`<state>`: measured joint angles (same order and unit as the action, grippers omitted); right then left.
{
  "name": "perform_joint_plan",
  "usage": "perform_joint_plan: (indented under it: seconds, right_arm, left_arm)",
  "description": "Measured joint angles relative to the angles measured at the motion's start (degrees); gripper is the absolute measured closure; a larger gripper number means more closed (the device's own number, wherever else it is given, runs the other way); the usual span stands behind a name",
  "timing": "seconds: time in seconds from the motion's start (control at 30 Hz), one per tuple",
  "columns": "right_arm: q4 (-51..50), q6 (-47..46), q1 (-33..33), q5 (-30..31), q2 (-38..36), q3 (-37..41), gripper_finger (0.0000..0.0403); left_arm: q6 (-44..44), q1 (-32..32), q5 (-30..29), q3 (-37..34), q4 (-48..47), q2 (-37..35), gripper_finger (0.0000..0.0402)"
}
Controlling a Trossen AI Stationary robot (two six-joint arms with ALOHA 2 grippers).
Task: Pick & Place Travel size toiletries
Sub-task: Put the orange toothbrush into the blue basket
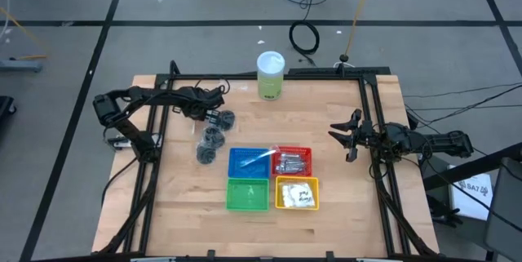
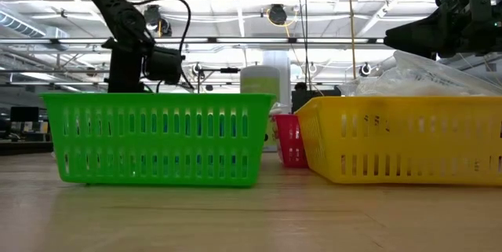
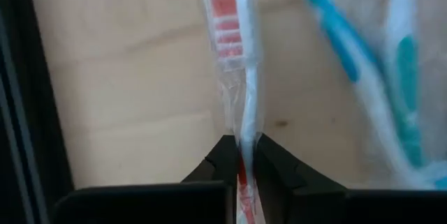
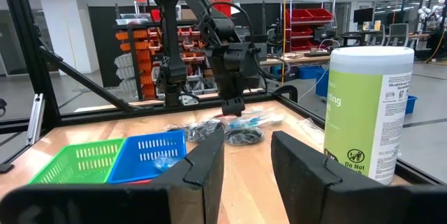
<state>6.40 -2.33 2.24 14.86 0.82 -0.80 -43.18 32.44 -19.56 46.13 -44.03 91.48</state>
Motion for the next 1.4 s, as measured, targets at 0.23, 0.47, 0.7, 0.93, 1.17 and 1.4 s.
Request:
perform_joint_plan:
  seconds: [0.23,0.47,0.7,0.93,1.17,1.4]
  right_arm:
    - [0.0,0.0,0.0,0.0,0.0,0.0,0.0293]
    - [0.0,0.0,0.0,0.0,0.0,0.0,0.0293]
    - [0.0,0.0,0.0,0.0,0.0,0.0,0.0293]
    - [0.0,0.0,0.0,0.0,0.0,0.0,0.0293]
    - [0.0,0.0,0.0,0.0,0.0,0.0,0.0293]
    - [0.0,0.0,0.0,0.0,0.0,0.0,0.0293]
  left_arm:
    - [2.3,-2.3,-3.2,0.0,0.4,-5.5,0.0393]
    - [3.0,-6.2,-3.0,0.1,0.9,-14.0,0.0371]
    - [6.7,-11.5,-3.0,0.2,4.7,-21.5,0.0386]
    - [19.3,-17.9,-0.3,0.2,18.8,-25.5,0.0373]
    - [34.1,-23.8,10.3,0.2,33.2,-25.3,0.0358]
    - [47.3,-29.7,17.6,0.3,38.7,-22.2,0.0384]
